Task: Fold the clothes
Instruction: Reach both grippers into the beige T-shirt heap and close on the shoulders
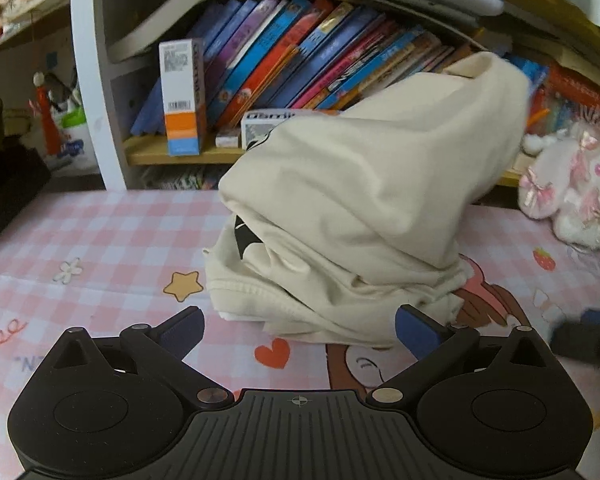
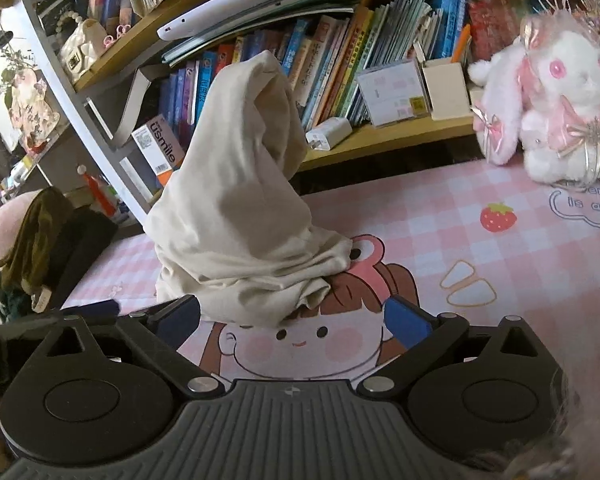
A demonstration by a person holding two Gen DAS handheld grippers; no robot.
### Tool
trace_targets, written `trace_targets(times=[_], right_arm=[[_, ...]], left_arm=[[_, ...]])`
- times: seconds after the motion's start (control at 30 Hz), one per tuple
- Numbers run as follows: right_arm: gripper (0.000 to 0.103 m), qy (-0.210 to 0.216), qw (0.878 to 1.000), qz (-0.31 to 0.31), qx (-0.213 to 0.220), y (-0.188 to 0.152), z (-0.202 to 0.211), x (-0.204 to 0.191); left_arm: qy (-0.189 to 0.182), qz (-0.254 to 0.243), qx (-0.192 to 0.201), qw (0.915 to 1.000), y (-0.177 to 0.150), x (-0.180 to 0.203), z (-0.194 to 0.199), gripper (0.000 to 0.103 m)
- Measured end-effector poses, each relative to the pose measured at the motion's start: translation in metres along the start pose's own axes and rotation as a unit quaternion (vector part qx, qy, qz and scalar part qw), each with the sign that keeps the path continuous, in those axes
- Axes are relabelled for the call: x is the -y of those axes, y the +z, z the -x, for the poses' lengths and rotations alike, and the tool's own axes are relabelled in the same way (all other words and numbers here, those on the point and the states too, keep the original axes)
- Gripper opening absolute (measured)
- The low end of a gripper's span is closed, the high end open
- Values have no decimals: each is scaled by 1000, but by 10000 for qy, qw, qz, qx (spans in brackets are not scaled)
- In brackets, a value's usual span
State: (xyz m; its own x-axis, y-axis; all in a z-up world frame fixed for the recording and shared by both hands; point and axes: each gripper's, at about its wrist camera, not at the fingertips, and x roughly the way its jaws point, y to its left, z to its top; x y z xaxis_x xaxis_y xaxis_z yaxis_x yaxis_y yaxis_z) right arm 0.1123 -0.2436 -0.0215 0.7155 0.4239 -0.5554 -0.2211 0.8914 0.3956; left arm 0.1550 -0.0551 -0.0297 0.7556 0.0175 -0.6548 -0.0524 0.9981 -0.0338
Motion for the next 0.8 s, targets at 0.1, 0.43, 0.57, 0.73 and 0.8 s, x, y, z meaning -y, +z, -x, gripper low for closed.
trace_targets(times=[0.1, 0.43, 0.57, 0.73, 0.8], right_arm=[[99, -55, 9993, 359, -124, 0, -2, -1], [95, -47, 9736, 2266, -284, -13, -20, -39], [94, -196, 9519, 3058, 21, -24, -19, -55], [72, -414, 9173, 3943, 369, -39, -17, -73], [26, -500, 9007, 4286, 507, -45, -16, -80]], left_arm=[[-67, 104, -109, 9999, 7, -6, -13, 92], [-1120, 742, -63, 9909, 28, -22, -6, 9], [-1824, 752, 218, 9801, 28, -19, 32, 9], [-2307, 546, 196, 9713, 20, -6, 57, 10], [-2212, 313, 112, 9747, 18, -5, 62, 19]])
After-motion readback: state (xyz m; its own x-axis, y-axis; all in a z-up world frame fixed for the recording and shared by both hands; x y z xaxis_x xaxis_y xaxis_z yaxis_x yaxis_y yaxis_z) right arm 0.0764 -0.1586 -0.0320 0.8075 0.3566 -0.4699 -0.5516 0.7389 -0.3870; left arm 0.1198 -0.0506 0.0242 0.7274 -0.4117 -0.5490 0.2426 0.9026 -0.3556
